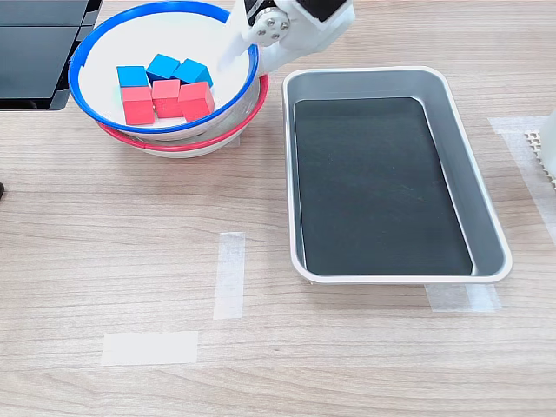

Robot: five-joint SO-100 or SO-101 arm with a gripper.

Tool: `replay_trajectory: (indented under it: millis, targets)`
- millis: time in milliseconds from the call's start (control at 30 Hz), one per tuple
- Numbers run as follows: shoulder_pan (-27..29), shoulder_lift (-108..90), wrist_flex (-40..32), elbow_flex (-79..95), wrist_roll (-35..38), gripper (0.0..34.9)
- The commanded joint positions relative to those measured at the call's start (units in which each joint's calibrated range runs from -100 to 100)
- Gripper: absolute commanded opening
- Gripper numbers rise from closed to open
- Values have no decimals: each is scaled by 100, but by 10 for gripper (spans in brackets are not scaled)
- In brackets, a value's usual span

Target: Resolve any anomalies and move all blocks to matching dishes

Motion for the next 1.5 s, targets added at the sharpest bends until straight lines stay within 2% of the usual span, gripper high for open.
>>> replay_trajectory:
  millis: [0, 67, 100, 167, 533, 1067, 1467]
  targets:
    - [-103, 183, -303, -184, 39, 97]
    - [-113, 260, -361, -175, 73, 76]
    - [-113, 269, -369, -175, 78, 39]
    - [-113, 269, -328, -193, 78, 3]
    - [-28, -260, -196, -148, -176, 0]
    - [-301, -942, 118, -539, -479, 0]
    - [-1515, -1002, 605, -985, -791, 0]
